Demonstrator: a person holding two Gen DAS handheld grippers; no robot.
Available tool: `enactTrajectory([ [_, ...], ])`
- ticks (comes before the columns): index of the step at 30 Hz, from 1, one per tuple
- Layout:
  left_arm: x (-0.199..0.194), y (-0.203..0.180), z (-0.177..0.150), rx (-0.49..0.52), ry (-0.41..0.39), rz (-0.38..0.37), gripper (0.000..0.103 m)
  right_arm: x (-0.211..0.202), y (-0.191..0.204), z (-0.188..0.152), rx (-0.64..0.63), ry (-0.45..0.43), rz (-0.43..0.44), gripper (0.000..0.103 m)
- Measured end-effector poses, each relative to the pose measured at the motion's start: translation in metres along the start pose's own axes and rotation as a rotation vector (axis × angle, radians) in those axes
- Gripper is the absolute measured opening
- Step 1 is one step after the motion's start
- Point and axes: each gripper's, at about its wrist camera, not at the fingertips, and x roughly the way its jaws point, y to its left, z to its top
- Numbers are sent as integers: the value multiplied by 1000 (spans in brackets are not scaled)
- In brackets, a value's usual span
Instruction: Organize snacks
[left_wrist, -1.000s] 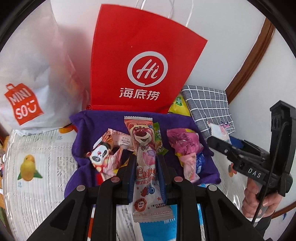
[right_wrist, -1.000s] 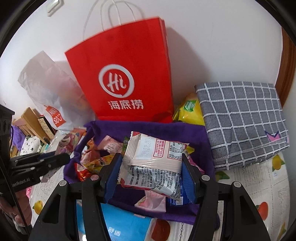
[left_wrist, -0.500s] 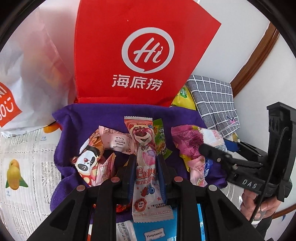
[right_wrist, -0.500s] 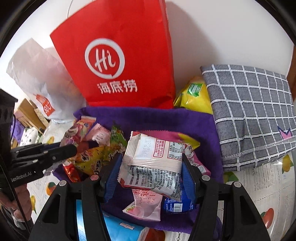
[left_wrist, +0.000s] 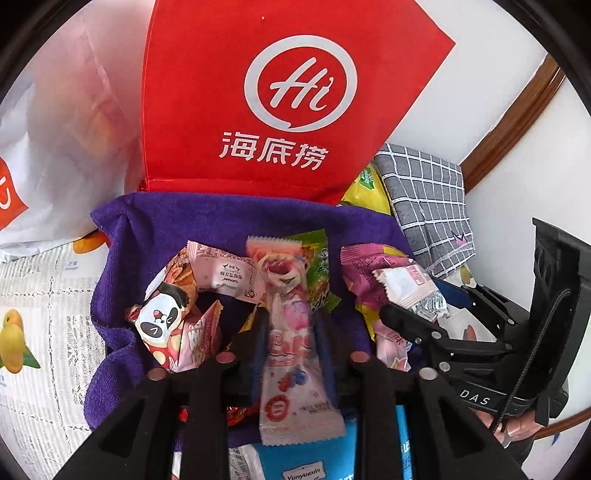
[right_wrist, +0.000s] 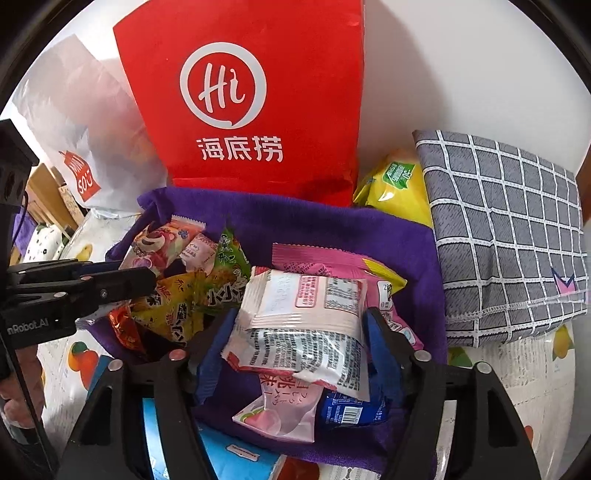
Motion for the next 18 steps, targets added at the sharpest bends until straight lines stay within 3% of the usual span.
enactTrajectory([
  [2, -4, -2, -1, 3, -6, 11, 46, -3, 1, 0, 1, -7, -5, 78],
  [4, -11, -4, -2, 9, -21, 23, 51, -9, 3, 1, 3, -19, -17, 79],
  [12, -55, -18, -23, 31, -77, 56, 56, -64, 10, -10, 44, -78, -50, 84],
  [18, -99, -35, -55, 59, -136, 97, 61, -127, 16, -41, 116, -158, -64, 84],
])
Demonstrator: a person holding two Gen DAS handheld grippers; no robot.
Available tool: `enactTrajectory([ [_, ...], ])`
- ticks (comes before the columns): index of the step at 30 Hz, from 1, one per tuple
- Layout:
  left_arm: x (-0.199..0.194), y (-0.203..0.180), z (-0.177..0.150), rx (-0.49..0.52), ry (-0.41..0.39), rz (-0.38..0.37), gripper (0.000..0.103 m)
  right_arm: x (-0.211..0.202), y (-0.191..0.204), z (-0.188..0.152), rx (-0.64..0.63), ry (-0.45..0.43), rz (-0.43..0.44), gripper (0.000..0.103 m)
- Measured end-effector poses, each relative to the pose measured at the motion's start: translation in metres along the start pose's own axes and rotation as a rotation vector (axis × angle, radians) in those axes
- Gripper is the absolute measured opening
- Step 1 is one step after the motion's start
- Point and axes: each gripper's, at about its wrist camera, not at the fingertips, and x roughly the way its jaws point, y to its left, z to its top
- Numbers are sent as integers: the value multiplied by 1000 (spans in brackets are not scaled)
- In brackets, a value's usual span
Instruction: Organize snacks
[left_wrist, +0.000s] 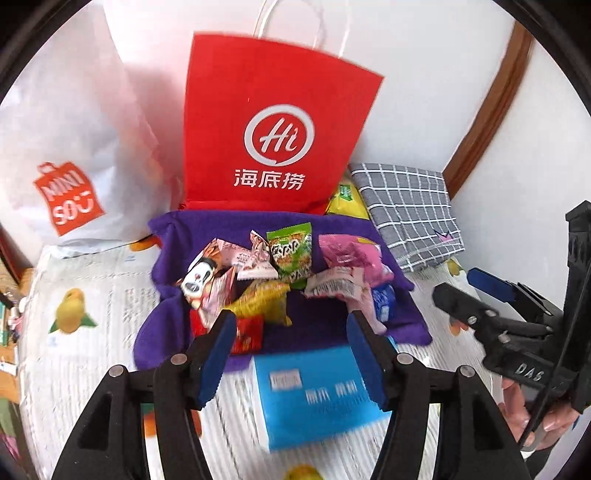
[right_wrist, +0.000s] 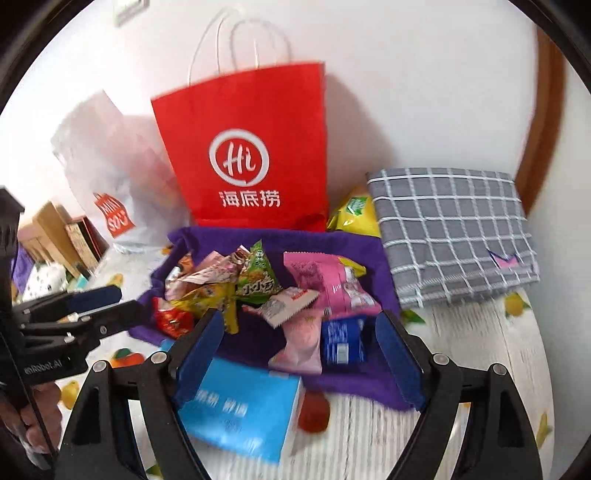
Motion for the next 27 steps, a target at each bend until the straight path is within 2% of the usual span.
enactTrajectory([
  [4, -38, -13, -22, 24, -51, 31, 67, -38, 1, -20, 29, -17, -10, 84],
  [7, -60, -25, -37, 51, -82, 63, 72, -65, 2, -34, 38, -36, -55, 84],
  [12, -92, -40, -60, 60, -145, 114, 83, -101, 5, -57, 50, -65, -84, 91],
  [16, -106, -46, -72, 63, -154, 126, 91, -123, 8, -78, 32, -85, -92, 98],
  [27, -138, -60, -101, 67, -206, 161, 93, -151, 11, -107, 53, -97, -103, 101],
])
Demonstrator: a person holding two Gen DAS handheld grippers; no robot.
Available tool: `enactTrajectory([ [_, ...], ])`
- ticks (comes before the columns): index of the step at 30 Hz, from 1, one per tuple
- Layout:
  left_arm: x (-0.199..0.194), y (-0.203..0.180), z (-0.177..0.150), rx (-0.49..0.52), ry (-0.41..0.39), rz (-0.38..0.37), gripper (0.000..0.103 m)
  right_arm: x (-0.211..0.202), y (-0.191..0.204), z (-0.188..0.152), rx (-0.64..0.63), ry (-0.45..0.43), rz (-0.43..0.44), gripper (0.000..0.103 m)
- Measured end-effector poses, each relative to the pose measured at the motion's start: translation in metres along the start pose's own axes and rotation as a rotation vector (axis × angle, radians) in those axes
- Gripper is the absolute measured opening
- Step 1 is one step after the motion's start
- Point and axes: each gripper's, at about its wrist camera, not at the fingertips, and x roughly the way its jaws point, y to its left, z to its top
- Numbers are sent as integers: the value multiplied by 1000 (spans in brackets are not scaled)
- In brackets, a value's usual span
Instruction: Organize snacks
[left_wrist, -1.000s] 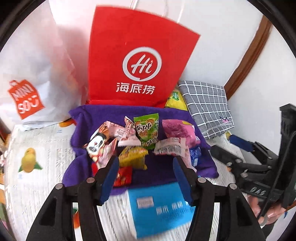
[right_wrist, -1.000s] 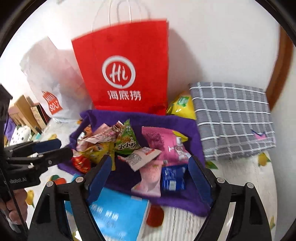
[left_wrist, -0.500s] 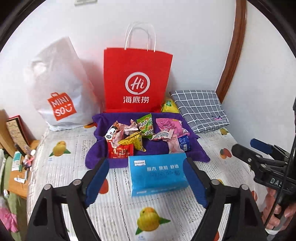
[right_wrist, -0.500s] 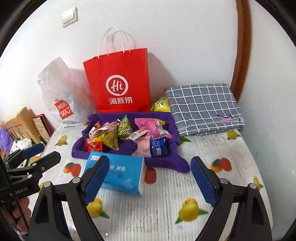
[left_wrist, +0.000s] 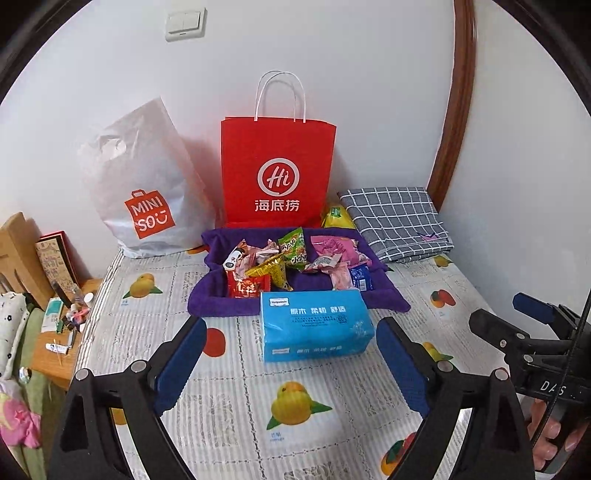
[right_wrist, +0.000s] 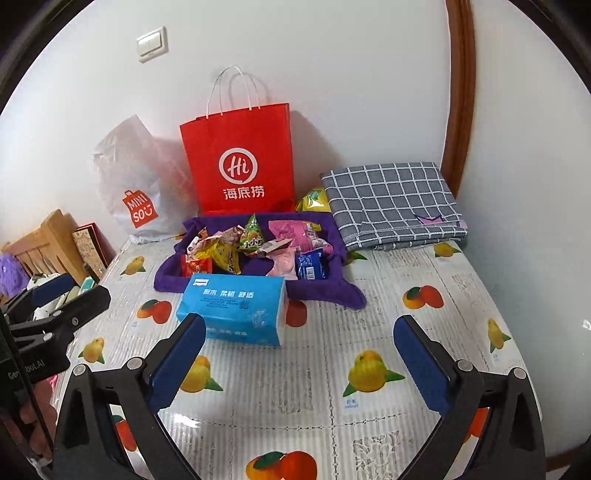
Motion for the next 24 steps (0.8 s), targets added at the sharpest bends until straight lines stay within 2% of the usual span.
enactTrajectory([
  [24, -17, 0, -12, 3, -10, 18, 93, -18, 5, -7, 16, -16, 1, 101],
])
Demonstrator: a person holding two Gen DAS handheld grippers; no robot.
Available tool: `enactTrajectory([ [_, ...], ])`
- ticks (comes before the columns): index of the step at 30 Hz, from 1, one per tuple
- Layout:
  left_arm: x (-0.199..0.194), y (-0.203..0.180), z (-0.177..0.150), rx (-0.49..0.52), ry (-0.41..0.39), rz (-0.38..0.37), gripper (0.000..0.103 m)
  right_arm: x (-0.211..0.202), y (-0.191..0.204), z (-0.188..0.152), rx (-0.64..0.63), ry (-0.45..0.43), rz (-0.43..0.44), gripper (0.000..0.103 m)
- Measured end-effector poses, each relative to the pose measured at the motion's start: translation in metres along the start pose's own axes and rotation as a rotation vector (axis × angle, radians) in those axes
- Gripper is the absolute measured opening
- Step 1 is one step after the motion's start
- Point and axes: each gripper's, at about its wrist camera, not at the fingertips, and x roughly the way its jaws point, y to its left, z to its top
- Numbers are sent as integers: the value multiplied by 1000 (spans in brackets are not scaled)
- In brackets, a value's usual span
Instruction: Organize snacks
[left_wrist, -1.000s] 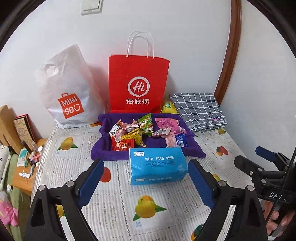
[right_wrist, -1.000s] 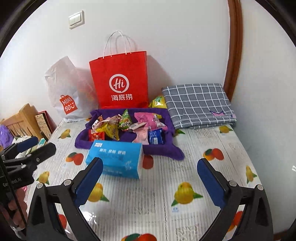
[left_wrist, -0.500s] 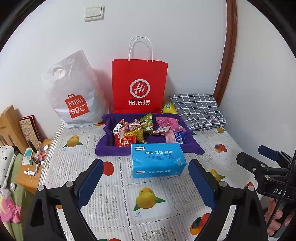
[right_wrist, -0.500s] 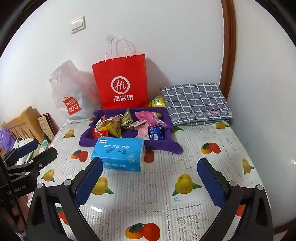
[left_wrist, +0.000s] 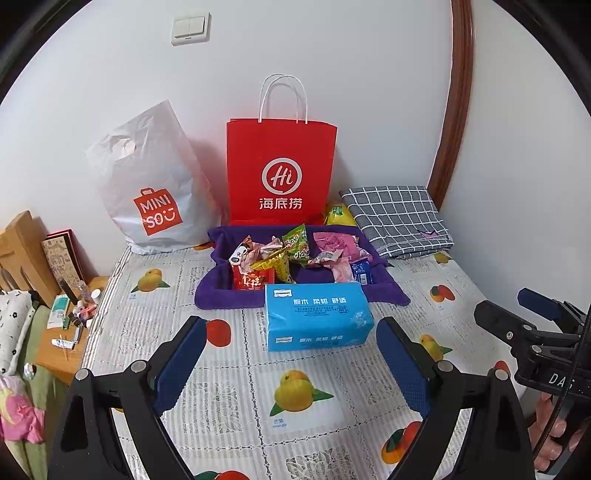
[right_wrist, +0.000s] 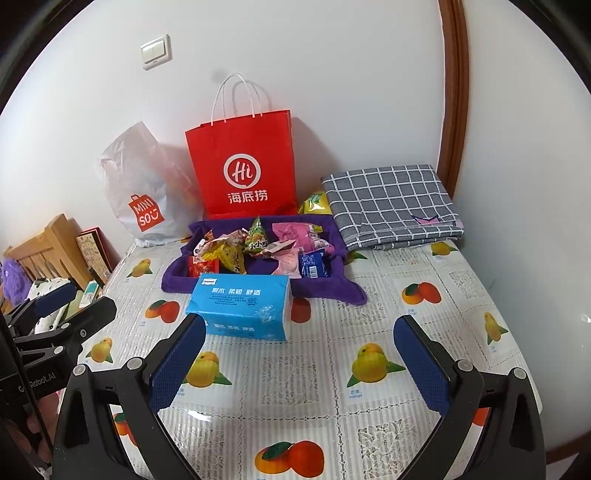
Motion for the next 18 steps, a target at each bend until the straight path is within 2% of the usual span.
enactTrajectory([
  [18, -4, -2, -2, 0, 1, -10, 93, -4, 2, -1, -8, -3, -13, 101],
])
